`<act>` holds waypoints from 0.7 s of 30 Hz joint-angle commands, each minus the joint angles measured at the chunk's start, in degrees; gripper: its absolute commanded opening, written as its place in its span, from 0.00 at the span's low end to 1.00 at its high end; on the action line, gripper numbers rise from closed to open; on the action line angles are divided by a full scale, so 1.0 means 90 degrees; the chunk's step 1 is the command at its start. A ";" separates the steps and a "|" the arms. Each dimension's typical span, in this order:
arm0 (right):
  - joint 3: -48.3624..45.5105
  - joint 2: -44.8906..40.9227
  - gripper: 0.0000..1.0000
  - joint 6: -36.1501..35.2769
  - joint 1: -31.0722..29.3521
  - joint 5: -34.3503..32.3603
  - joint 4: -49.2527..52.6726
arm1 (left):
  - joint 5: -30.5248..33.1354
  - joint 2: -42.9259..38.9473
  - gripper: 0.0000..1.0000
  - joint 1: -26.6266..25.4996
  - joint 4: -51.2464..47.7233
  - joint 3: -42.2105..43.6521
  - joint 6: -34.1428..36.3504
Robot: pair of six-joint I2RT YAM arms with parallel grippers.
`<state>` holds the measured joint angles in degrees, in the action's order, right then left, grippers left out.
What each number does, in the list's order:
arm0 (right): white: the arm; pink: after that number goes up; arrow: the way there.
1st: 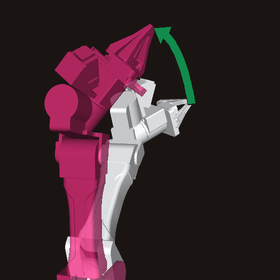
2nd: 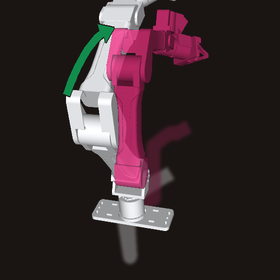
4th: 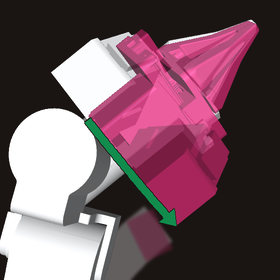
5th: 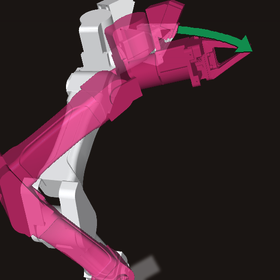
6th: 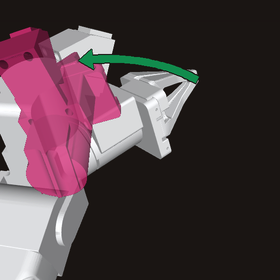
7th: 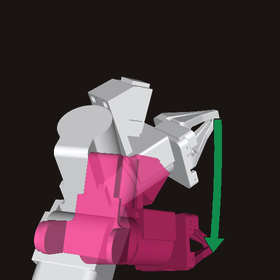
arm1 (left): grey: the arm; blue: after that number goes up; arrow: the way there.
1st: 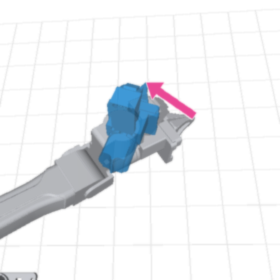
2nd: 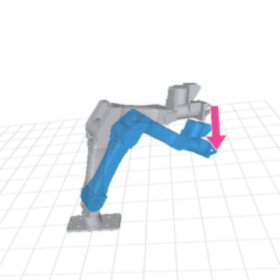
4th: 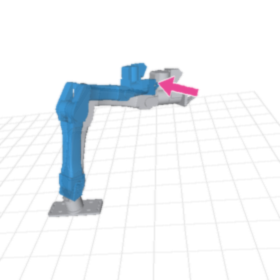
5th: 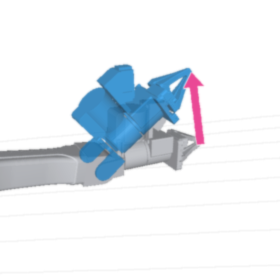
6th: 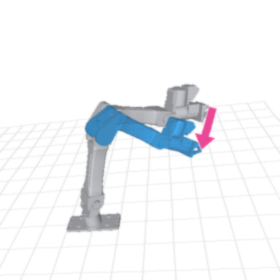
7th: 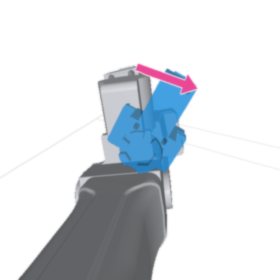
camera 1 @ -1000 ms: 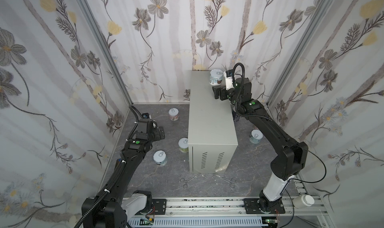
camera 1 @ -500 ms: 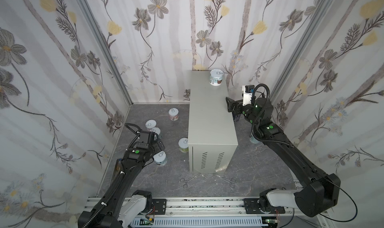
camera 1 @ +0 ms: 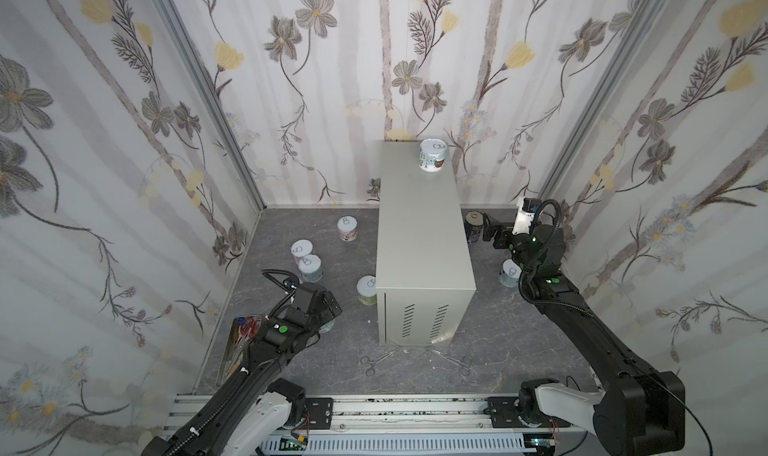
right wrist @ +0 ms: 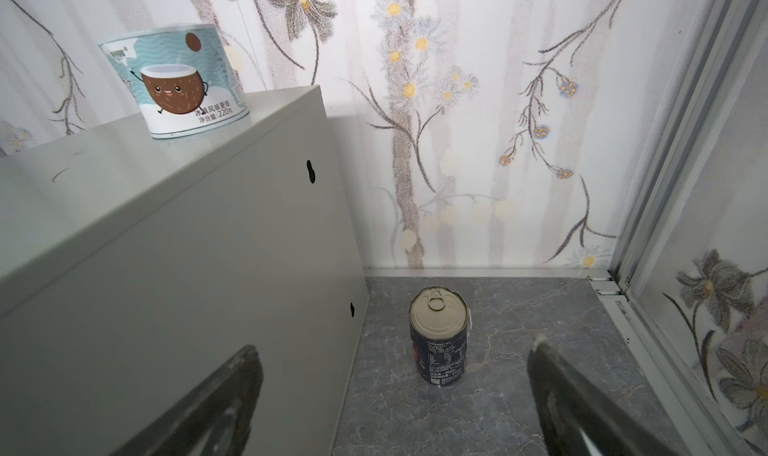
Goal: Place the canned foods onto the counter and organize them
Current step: 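Withdraw the right gripper and move the left gripper toward the cans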
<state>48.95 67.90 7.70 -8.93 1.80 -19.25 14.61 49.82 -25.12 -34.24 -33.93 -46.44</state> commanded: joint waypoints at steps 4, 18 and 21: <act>-0.0104 -0.0102 1.00 0.0125 0.0112 0.0391 -0.0199 | 0.1224 0.0293 1.00 -0.0564 -0.0361 0.0316 -0.1168; -0.0466 0.0014 1.00 0.0189 0.0260 0.0552 -0.0419 | 0.1061 -0.0207 0.97 -0.0651 0.0566 0.1269 -0.1332; -0.0545 0.0024 1.00 0.0196 0.0294 0.0550 -0.0459 | 0.0994 -0.0041 0.97 -0.0675 0.0838 0.1366 -0.1151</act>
<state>44.53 67.99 8.95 -6.46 6.13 -19.55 24.40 48.58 -31.03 -29.32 -22.50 -58.50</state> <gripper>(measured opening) 0.996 0.969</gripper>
